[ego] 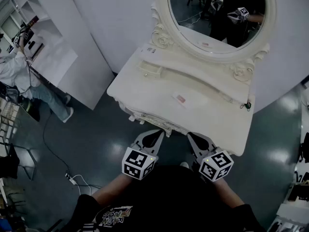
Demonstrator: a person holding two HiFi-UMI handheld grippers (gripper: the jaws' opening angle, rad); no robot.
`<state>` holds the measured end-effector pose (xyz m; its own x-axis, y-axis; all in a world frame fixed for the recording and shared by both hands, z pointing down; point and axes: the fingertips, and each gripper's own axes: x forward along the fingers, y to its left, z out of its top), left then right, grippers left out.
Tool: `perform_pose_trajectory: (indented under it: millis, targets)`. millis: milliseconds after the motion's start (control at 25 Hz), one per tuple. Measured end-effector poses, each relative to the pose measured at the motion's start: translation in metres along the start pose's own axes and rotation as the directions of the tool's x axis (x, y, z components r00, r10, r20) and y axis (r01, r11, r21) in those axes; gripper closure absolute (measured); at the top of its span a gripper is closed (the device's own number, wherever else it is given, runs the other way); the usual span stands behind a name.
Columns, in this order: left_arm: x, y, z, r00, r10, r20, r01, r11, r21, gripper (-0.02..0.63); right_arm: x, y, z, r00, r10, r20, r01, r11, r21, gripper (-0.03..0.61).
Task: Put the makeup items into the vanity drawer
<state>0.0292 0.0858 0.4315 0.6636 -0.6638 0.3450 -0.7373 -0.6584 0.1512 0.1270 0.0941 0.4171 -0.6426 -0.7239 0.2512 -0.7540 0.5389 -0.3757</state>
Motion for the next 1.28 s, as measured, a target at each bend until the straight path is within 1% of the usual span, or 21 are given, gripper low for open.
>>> perform_pose_trajectory:
  millis: [400, 840, 1080, 1280]
  targets:
    - [0.001, 0.001, -0.005, 1.000, -0.003, -0.008, 0.003, 1.000, -0.008, 0.606, 0.003, 0.001, -0.004, 1.000, -0.001, -0.006, 0.001, 1.000, -0.012, 0.551]
    - [0.001, 0.002, -0.009, 1.000, 0.003, -0.004, -0.003, 1.000, -0.009, 0.606, 0.003, 0.002, -0.003, 1.000, 0.010, 0.021, -0.010, 0.999, -0.031, 0.551]
    - [-0.003, 0.002, -0.010, 1.000, 0.002, 0.000, -0.002, 1.000, -0.004, 0.606, 0.002, 0.004, -0.004, 1.000, -0.007, 0.015, 0.007, 0.999, -0.035, 0.551]
    - [-0.005, 0.008, -0.014, 1.000, 0.002, 0.000, -0.002, 0.999, -0.037, 0.606, 0.003, 0.003, -0.004, 0.999, -0.033, 0.017, 0.033, 0.998, -0.044, 0.551]
